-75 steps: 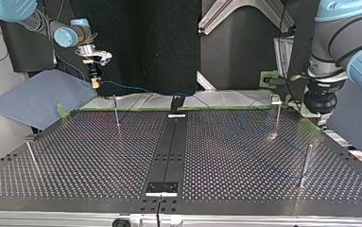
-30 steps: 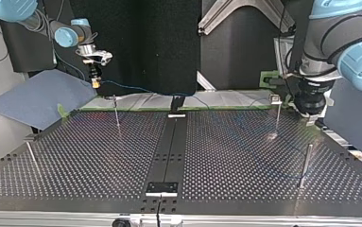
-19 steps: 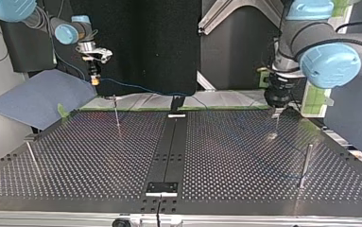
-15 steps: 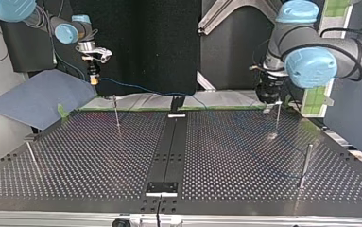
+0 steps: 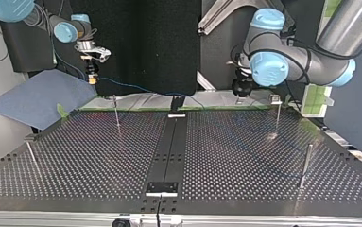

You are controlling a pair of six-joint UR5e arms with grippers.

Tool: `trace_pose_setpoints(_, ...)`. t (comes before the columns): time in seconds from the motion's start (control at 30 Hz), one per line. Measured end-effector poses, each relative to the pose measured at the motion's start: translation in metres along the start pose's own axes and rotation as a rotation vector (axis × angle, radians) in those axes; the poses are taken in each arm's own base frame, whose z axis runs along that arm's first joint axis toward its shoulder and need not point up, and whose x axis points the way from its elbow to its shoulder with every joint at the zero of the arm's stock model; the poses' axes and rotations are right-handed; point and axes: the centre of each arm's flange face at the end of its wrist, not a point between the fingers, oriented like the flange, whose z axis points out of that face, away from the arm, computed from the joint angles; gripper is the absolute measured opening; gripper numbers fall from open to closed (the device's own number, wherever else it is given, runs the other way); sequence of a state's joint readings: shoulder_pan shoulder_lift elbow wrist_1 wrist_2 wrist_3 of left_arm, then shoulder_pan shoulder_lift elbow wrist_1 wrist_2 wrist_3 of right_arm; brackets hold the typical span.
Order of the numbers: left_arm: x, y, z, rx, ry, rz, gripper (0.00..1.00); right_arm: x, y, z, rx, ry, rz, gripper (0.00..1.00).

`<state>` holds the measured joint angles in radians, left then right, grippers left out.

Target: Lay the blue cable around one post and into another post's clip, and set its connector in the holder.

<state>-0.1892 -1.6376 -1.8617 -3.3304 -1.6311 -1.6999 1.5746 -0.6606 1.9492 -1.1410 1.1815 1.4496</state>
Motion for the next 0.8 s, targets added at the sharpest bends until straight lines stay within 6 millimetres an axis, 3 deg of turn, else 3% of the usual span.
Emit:
trace_pose_setpoints(0.53,0.117,-0.055,0.021,0.2,0.171,0.012,1.0,0.002,-0.008,0.003,0.025,0.001,0.01,0.0)
trace_pose_setpoints(0.8,0.171,-0.067,0.021,0.217,0.231,0.093,1.0,0.006,-0.012,0.004,0.038,0.016,-0.023,0.0)
